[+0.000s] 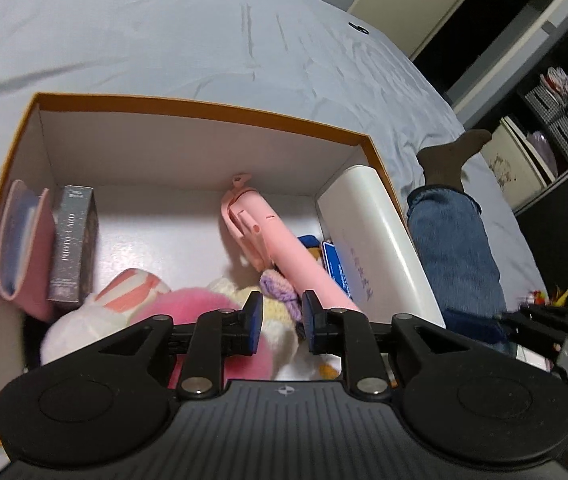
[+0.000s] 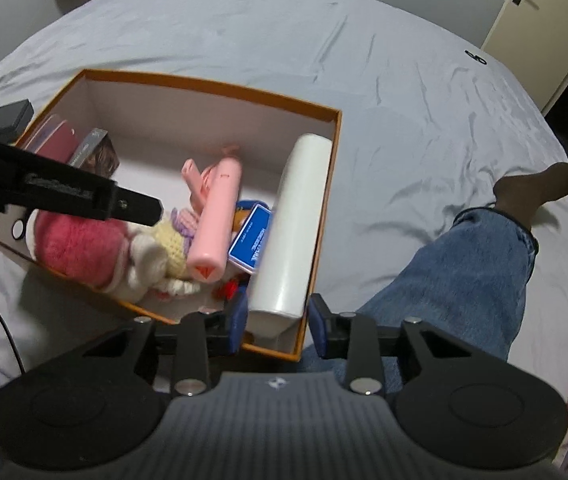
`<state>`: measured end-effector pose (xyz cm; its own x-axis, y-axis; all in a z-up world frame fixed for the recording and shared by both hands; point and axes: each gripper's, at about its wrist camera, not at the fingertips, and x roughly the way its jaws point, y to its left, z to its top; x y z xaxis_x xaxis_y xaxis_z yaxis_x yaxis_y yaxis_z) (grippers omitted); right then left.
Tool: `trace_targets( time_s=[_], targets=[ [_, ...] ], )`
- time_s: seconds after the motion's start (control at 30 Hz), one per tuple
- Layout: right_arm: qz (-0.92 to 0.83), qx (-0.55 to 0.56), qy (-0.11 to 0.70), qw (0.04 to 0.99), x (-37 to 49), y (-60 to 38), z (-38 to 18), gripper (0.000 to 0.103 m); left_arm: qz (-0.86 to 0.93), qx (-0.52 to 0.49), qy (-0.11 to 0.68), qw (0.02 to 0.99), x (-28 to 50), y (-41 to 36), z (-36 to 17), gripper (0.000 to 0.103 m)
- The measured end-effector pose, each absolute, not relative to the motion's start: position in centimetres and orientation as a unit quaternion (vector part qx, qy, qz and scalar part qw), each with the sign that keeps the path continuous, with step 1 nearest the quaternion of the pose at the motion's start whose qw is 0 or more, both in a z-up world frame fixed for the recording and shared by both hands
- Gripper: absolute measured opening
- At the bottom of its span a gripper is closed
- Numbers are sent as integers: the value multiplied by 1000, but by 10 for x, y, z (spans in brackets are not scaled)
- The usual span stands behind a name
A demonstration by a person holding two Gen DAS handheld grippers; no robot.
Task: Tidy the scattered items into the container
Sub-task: 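Lower both held items into the box and open both tools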
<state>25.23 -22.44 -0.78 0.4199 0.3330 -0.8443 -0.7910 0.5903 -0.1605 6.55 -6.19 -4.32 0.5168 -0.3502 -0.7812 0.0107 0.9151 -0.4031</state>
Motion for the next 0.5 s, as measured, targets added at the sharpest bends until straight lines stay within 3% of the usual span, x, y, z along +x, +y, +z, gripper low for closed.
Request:
trace_targets(
  time_s=[0.5],
  targets=[
    [327, -314, 364, 814, 259, -186, -13, 36, -71, -171, 461, 868, 46, -25, -29, 24]
  ],
)
